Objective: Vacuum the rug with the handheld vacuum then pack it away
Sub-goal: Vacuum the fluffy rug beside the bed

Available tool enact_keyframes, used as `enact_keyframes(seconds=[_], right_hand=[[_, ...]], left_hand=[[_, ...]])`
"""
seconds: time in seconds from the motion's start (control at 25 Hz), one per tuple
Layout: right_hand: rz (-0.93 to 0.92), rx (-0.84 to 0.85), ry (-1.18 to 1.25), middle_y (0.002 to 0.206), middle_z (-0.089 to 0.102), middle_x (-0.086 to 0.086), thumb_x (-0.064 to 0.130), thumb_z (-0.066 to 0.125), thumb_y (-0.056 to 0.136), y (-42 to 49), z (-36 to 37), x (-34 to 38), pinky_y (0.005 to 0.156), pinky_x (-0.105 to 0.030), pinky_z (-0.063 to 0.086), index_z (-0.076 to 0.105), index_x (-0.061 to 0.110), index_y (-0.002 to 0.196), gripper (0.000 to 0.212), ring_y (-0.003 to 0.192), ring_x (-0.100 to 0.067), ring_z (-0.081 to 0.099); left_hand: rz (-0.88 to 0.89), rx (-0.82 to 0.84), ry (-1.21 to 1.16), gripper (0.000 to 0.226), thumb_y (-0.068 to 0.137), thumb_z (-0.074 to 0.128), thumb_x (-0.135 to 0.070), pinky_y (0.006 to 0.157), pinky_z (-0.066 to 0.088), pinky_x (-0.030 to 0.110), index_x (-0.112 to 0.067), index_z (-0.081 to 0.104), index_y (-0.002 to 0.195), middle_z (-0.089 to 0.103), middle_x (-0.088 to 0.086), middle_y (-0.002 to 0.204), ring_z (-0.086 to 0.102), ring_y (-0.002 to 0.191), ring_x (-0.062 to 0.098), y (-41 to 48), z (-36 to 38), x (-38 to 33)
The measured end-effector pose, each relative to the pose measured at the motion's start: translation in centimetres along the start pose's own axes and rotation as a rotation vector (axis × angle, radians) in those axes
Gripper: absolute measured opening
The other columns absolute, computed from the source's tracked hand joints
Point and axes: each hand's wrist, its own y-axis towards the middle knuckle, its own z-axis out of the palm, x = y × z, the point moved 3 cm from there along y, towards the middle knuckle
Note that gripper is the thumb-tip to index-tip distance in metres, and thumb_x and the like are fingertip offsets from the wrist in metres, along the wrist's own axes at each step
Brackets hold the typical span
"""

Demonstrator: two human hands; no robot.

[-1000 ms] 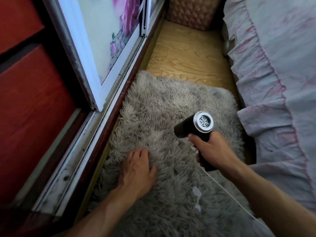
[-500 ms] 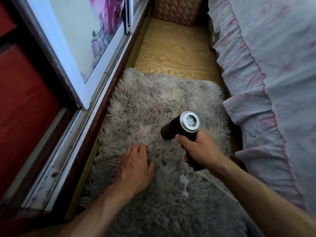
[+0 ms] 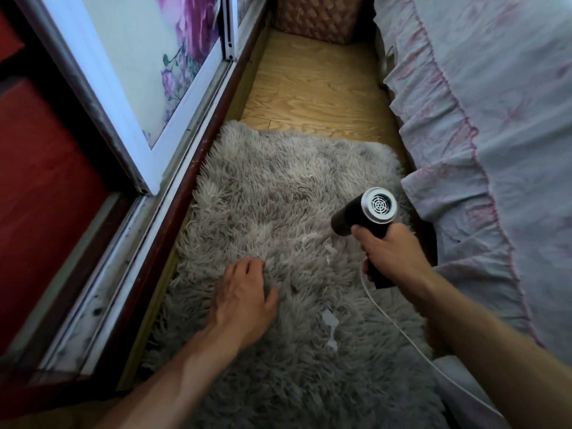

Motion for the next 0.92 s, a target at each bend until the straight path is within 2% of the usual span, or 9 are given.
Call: enact_keyframes(seconds=[0.12,0.24,0.36,0.48,0.56,0.64,0.72,0.92], right_hand=[[-0.013,0.158,0.024,0.046,0.059,-0.011,0.030,0.063,0.092,-0.3,2.0,0.7,0.044,-0.033,0.049,0.057,0.011,0.063,0.035,0.043,-0.030,0.059],[-0.067,0.279,-0.044,0.051,0.063,-0.012,0.033,0.062,0.092,-0.9,4.0,1.3,0.047,-0.031,0.049,0.061,0.011,0.071,0.030,0.046,-0.031,0.063],[-0.133,0.163,-0.192,0.050,0.065,-0.008,0.035,0.061,0.092,-0.9,3.0,1.4,0.045,-0.029,0.049,0.063,0.009,0.072,0.032,0.039,-0.020,0.062],[-0.112,0.019,-0.182,0.052,0.067,-0.013,0.034,0.062,0.091,-0.1,0.7,0.8,0.052,-0.040,0.056,0.064,0.003,0.068,0.038,0.049,-0.031,0.067],[-0.058,0.062,-0.084,0.051,0.065,-0.015,0.031,0.063,0.091,-0.1,0.4,0.3,0.044,-0.036,0.051,0.062,0.005,0.062,0.039,0.051,-0.040,0.067],[-0.015,0.166,-0.028,0.053,0.063,-0.015,0.032,0.064,0.090,-1.0,1.0,-0.3,0.044,-0.032,0.048,0.060,0.010,0.063,0.036,0.045,-0.037,0.063],[0.007,0.240,0.010,0.055,0.062,-0.016,0.033,0.066,0.089,-1.8,1.3,-0.8,0.048,-0.036,0.049,0.060,0.012,0.067,0.031,0.046,-0.033,0.061],[0.003,0.112,-0.047,0.047,0.060,-0.012,0.032,0.066,0.090,-2.4,-1.7,-1.6,0.046,-0.037,0.050,0.059,0.009,0.062,0.037,0.042,-0.032,0.059]], left_hand=[[0.007,0.000,0.009,0.044,0.090,0.053,-0.039,0.102,0.038,0.038,-0.018,0.046,0.128,0.051,0.004,0.129,0.044,0.121,0.023,0.0,0.0,0.0],[0.023,-0.027,0.016,0.042,0.087,0.056,-0.037,0.098,0.041,0.040,-0.015,0.050,0.122,0.054,0.006,0.124,0.048,0.117,0.027,-0.1,-0.1,-0.1],[0.020,-0.022,0.008,0.041,0.087,0.056,-0.036,0.098,0.040,0.041,-0.014,0.051,0.121,0.054,0.007,0.123,0.048,0.116,0.027,-0.2,-0.1,0.0],[-0.002,-0.012,-0.009,0.042,0.089,0.055,-0.036,0.101,0.038,0.041,-0.016,0.048,0.124,0.052,0.005,0.127,0.045,0.120,0.025,-0.3,-0.3,0.1],[-0.008,-0.014,-0.008,0.042,0.089,0.055,-0.037,0.101,0.038,0.040,-0.017,0.047,0.125,0.051,0.003,0.129,0.045,0.120,0.024,-0.2,-0.4,0.2],[-0.009,-0.013,-0.006,0.042,0.089,0.055,-0.038,0.100,0.039,0.038,-0.018,0.047,0.125,0.051,0.002,0.129,0.045,0.121,0.023,-0.3,-0.5,0.2],[0.003,-0.017,0.004,0.043,0.090,0.054,-0.040,0.100,0.039,0.037,-0.018,0.047,0.126,0.051,0.003,0.129,0.045,0.121,0.023,-0.5,-0.4,0.1],[-0.006,0.000,0.020,0.046,0.090,0.053,-0.040,0.104,0.036,0.037,-0.018,0.045,0.130,0.050,0.004,0.133,0.043,0.125,0.024,-1.2,-0.4,0.0]])
